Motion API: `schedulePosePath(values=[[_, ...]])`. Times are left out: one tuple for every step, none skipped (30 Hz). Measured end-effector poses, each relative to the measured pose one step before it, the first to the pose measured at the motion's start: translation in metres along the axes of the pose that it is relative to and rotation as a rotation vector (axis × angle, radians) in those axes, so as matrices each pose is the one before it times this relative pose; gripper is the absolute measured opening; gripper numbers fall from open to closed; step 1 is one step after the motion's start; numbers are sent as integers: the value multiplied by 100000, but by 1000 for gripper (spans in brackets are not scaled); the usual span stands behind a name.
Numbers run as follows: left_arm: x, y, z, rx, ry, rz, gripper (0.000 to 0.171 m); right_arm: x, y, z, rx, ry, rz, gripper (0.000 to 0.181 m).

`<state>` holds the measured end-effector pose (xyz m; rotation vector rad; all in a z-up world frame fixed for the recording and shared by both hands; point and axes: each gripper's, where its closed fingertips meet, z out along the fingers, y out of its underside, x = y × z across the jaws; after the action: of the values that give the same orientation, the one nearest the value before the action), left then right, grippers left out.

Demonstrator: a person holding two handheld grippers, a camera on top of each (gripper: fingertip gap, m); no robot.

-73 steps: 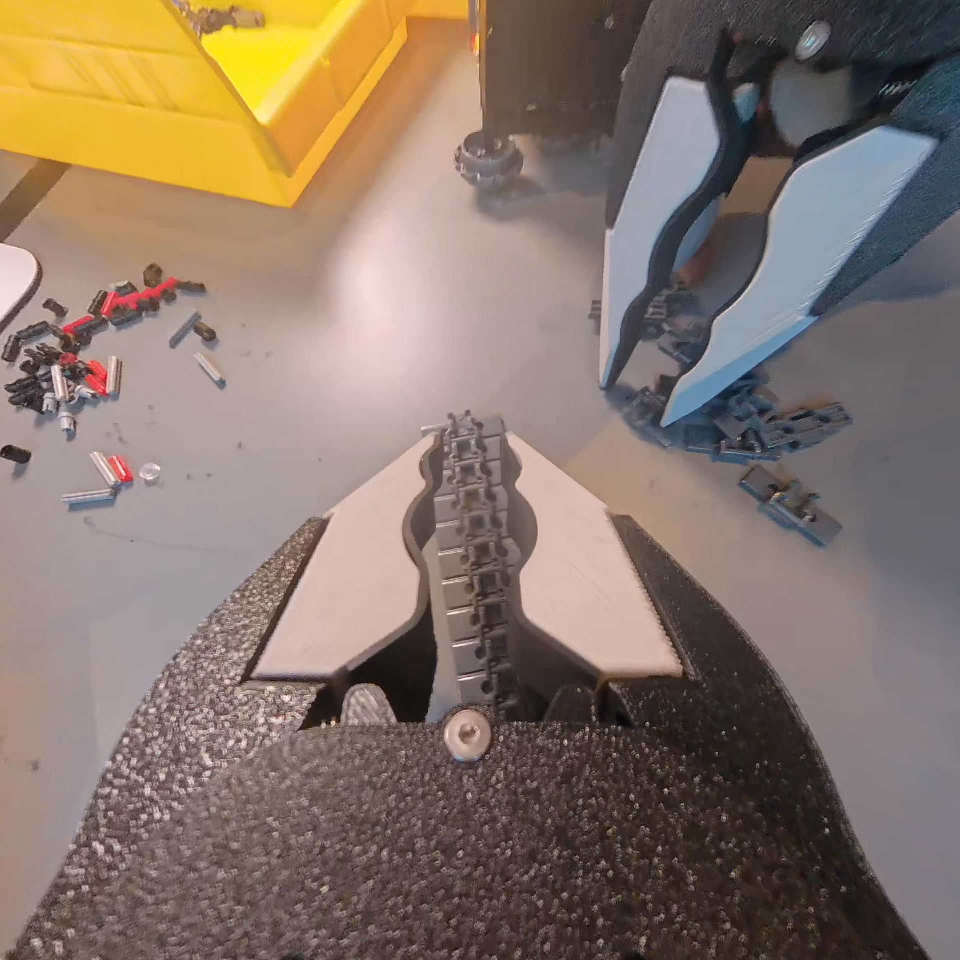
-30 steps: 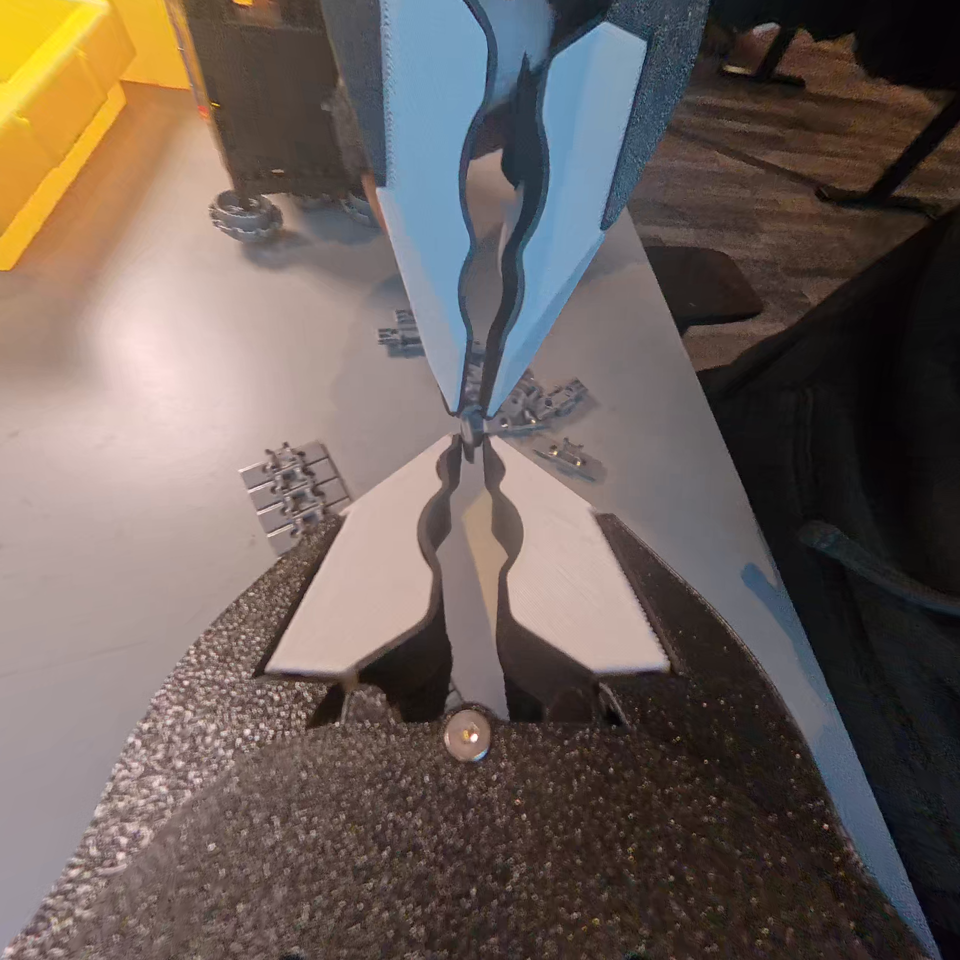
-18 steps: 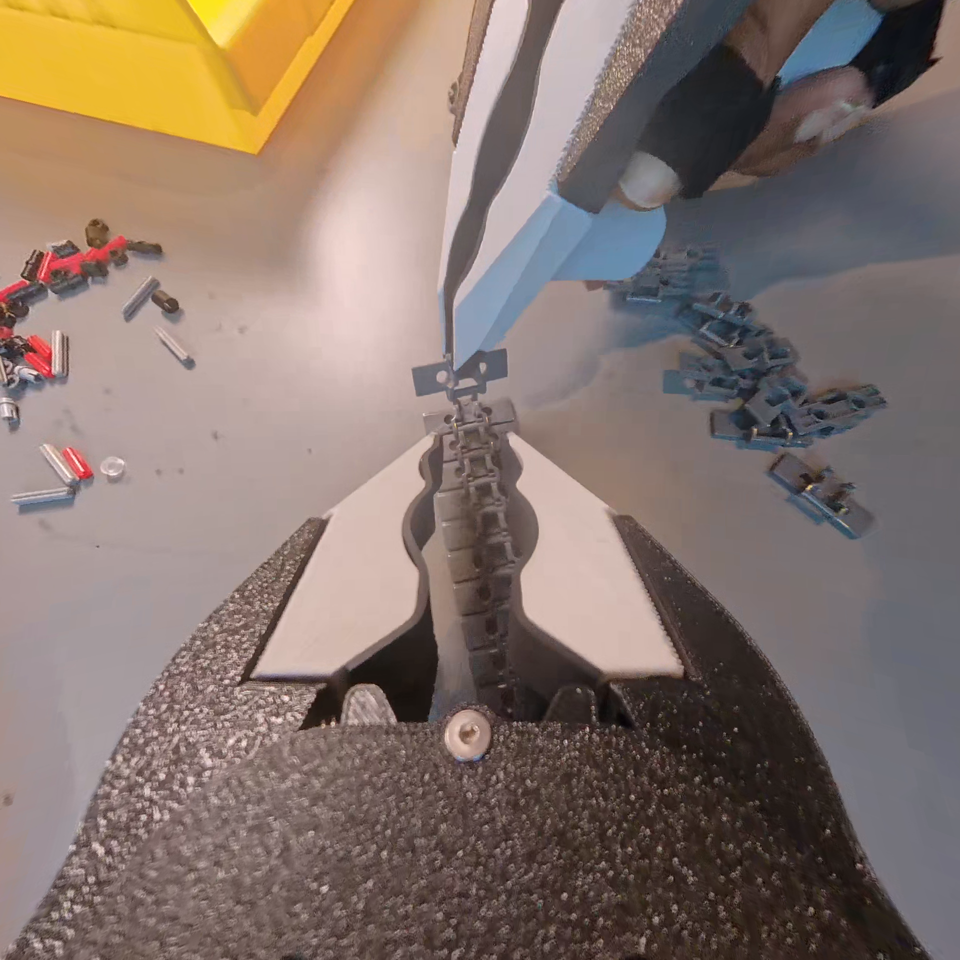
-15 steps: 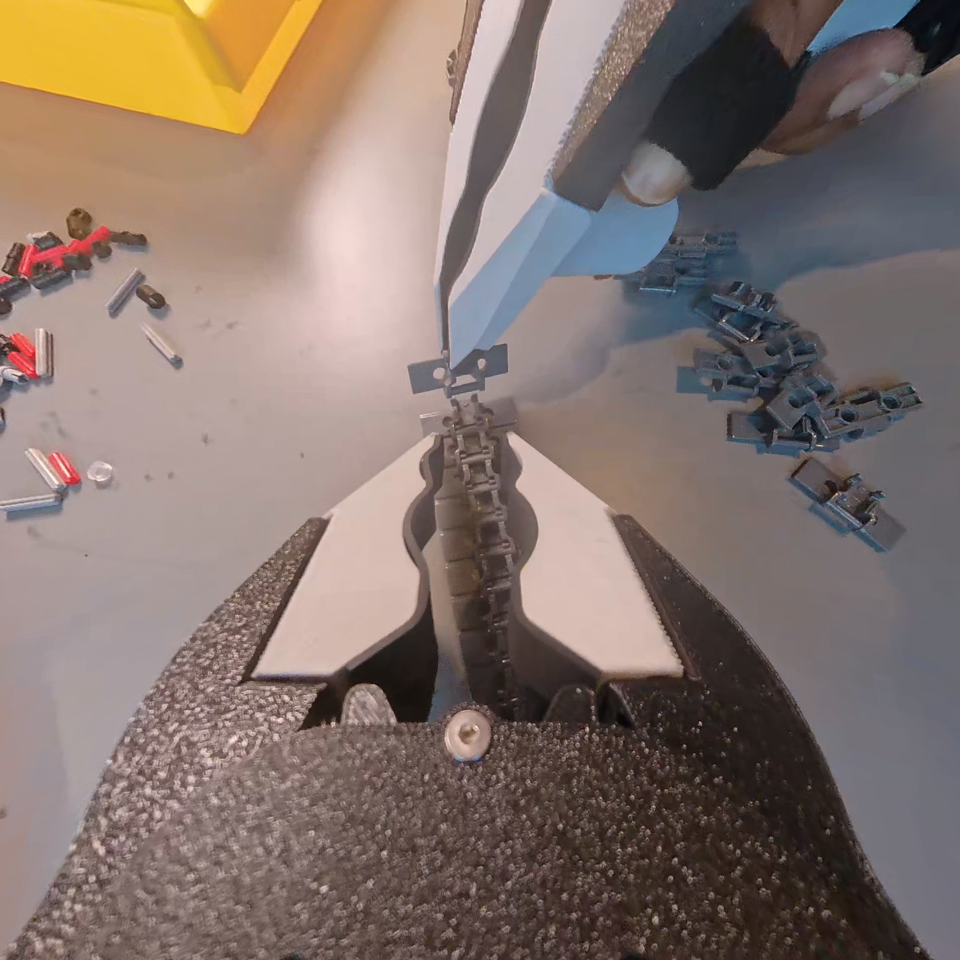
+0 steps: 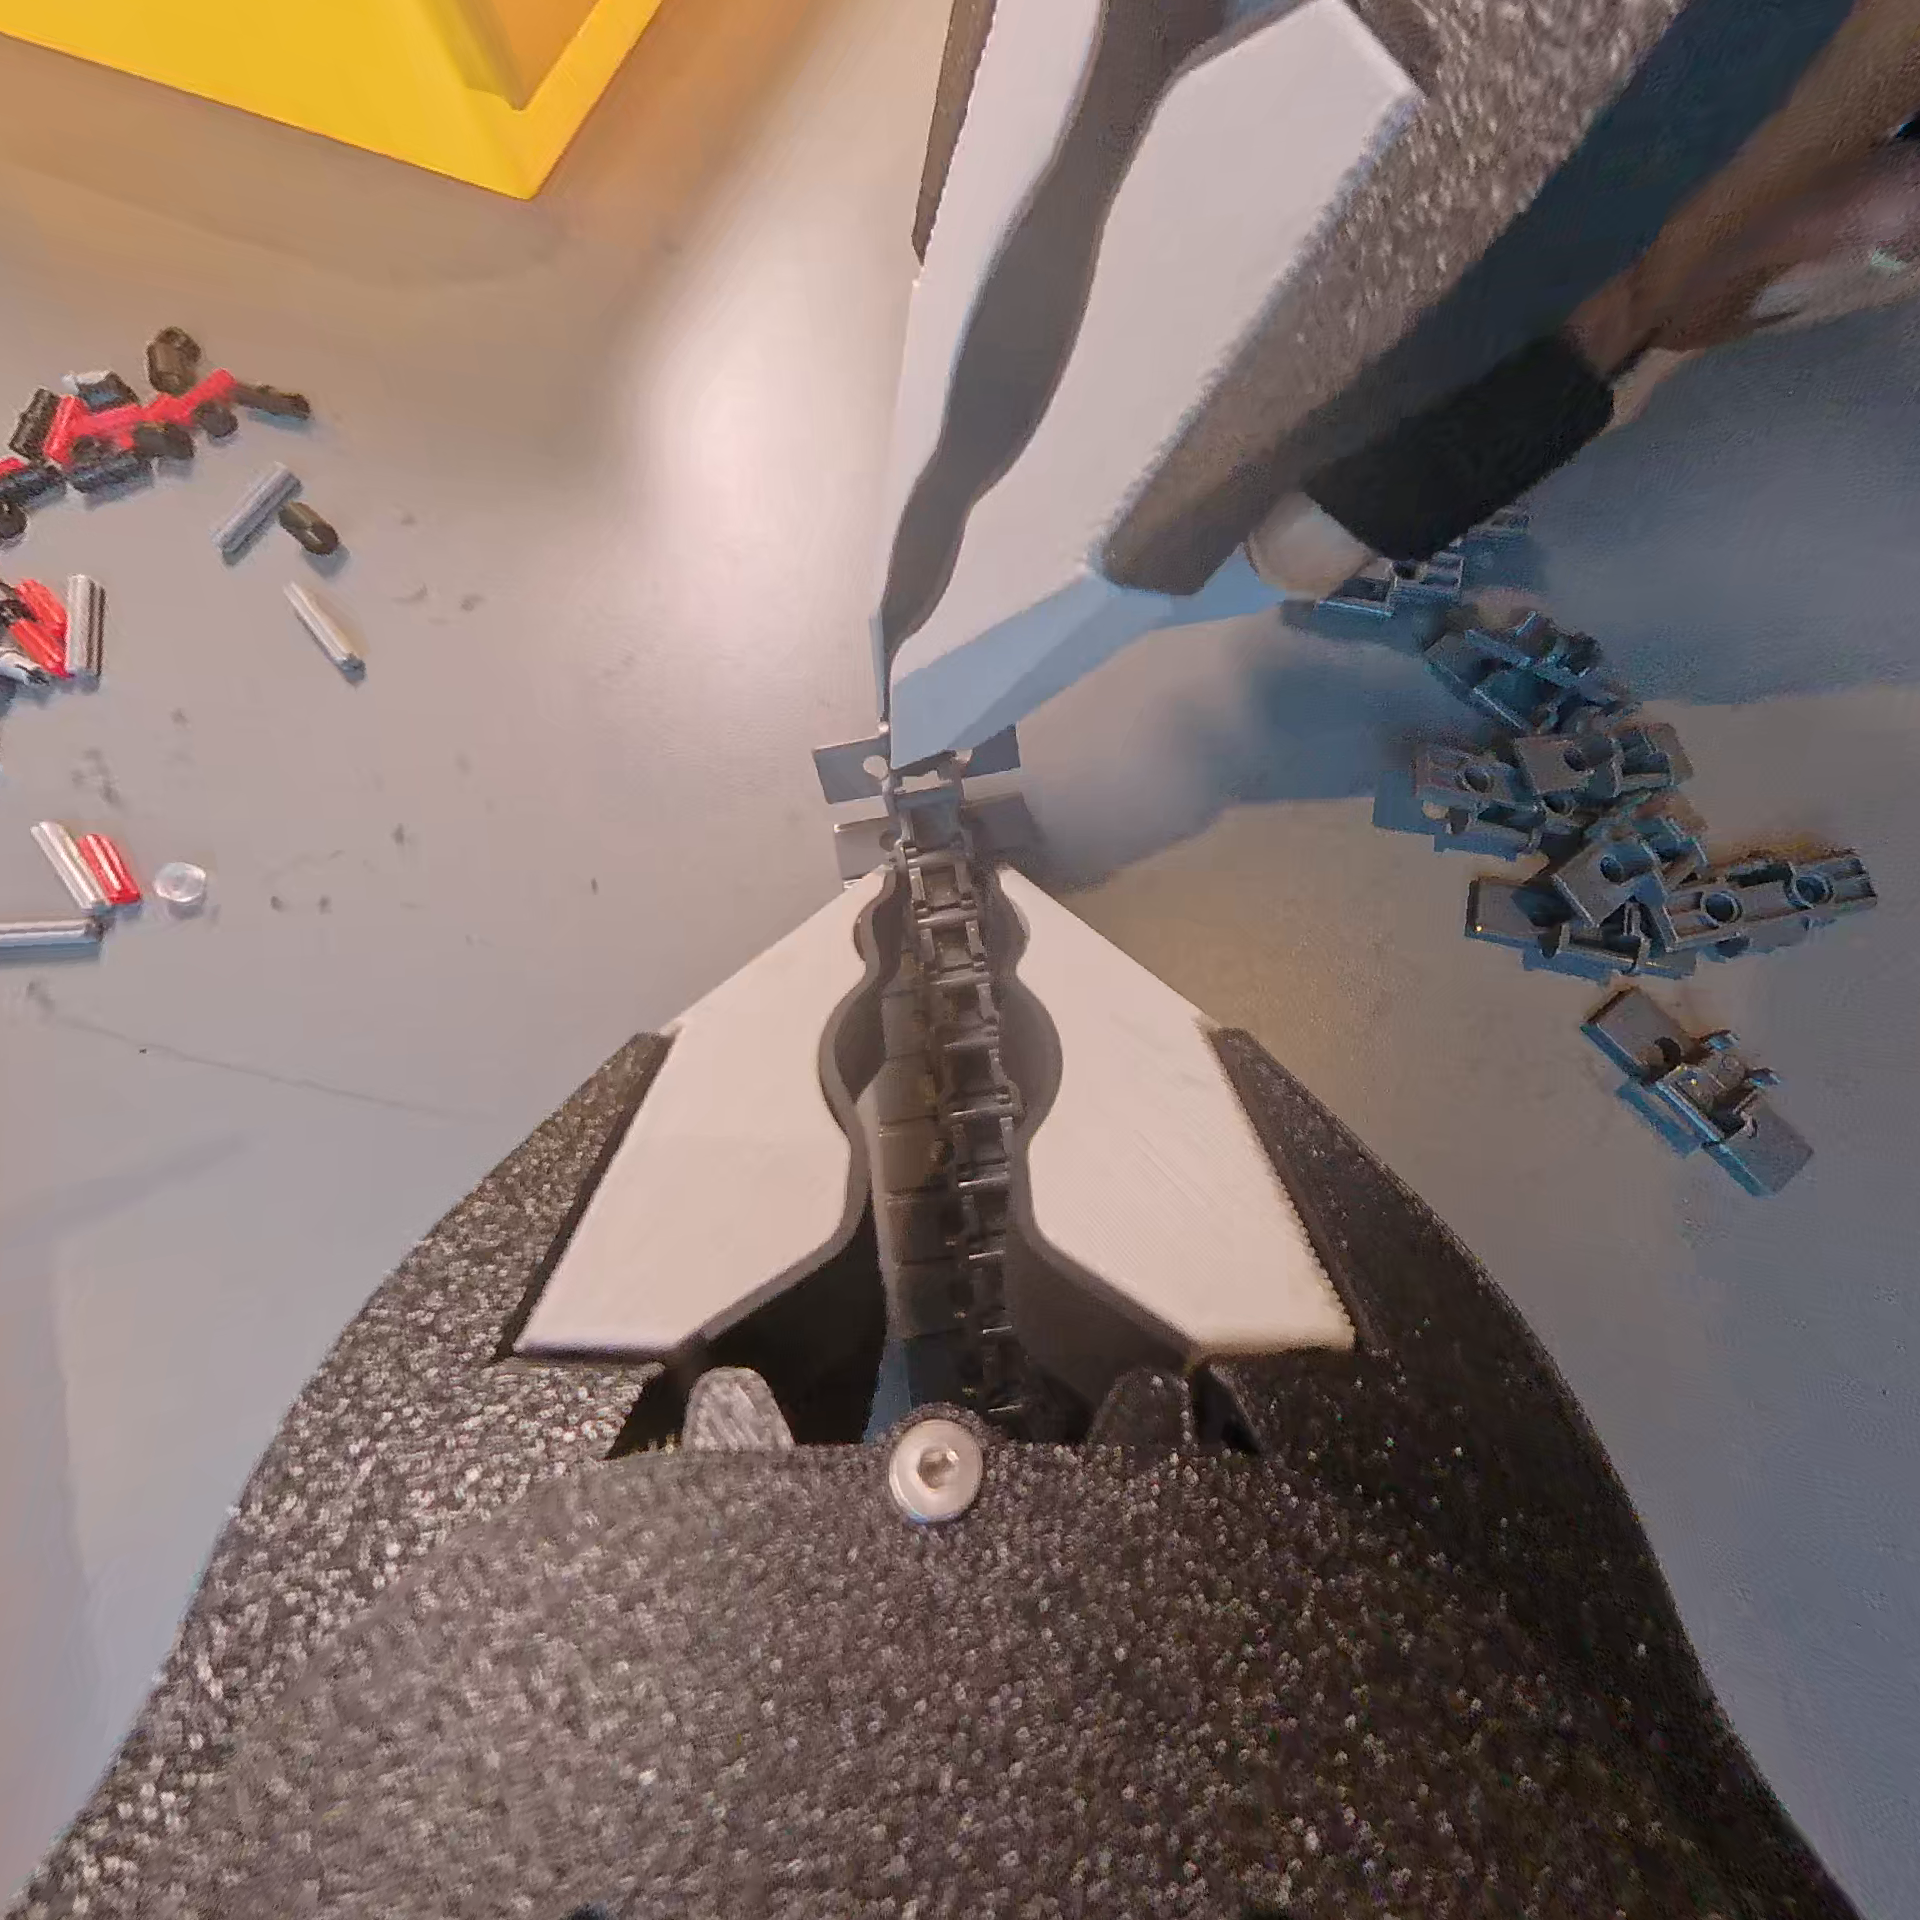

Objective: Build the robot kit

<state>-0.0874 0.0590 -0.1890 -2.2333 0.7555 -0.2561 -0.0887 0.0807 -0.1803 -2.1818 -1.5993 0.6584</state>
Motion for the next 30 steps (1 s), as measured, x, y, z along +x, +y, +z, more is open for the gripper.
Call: schedulePosePath(values=[[-2,-13,4,60,-476,103,12,15,22,6,-558,2481,-2073,5],[1,5,-3,142,-242,-45,12,31,21,21,-314,2193,-1663,5],[1,2,6,99,33,-168,12,31,48,10,-485,2196,-2517,5],[1,-5,2,56,116,-97,12,29,37,26,-526,2396,-2719,5],[-8,-7,3,49,-5,109,12,21,23,4,-612,2252,-2361,5],[3,4,0,80,-184,273,12,19,23,10,-526,2016,-2450,5],[-1,-4,-8,93,-297,296,12,12,29,8,-307,1543,-1417,5],[-11,4,2,71,-245,156,12,9,28,12,-74,1303,-1460,5],[7,3,-12,92,-67,12,12,2,21,20,272,1145,-1282,5],[-16,8,-16,164,190,-203,12,5,19,29,733,805,-969,5],[-6,18,-30,244,443,-417,12,-16,6,21,1280,372,-586,5],[-6,34,-39,344,597,-475,12,-33,13,6,1655,-598,694,5],[2,31,-42,396,632,-441,12,-37,-23,5,1624,-1636,1245,5],[13,36,-41,249,412,-178,12,-51,-7,3,1315,-2820,2192,5],[22,22,-33,106,21,125,12,-50,-17,-10,695,-3169,3719,5],[35,15,-22,17,-178,502,12,-77,-68,-29,411,-3063,1616,6],[35,14,-21,35,19,393,12,-56,-45,-24,200,-2604,707,6],[47,15,-47,66,775,-165,12,-90,-65,-12,521,-2292,858,6],[121,18,-84,348,2210,-1356,13,-101,-28,-43,307,-2055,485,5],[218,-15,-163,880,3818,-3003,15,-113,-135,-133,701,-1329,-235,5],[163,-186,-296,1840,4115,-3960,20,38,-312,-234,2018,663,-1329,5],[-27,-413,-459,3129,3109,-3244,23,-61,-415,-367,2658,367,-2058,5],[-142,-629,-597,4075,2291,-1894,24,-347,-497,-429,3111,-1452,-1396,5],[-244,-714,-634,4349,1701,-1178,25,-592,-546,-449,3508,-2701,-1018,5],[-234,-691,-559,4087,1975,-1270,25,-616,-525,-411,3379,-2431,-1193,5],[-25,-554,-478,3196,3459,-1461,24,-751,-549,-409,3529,-2861,-1919,5],[331,-427,-402,2533,5515,-1037,23,-716,-510,-369,3113,-2350,-1851,5],[660,-363,-382,2448,6852,-203,23,-429,-493,-361,2771,-812,-1552,5],[668,-327,-304,2269,5965,-107,15,-438,-424,-346,2215,-1512,-1204,5],[562,-258,-203,1769,4248,-83,14,-367,-285,-305,1262,-1833,-913,5]])
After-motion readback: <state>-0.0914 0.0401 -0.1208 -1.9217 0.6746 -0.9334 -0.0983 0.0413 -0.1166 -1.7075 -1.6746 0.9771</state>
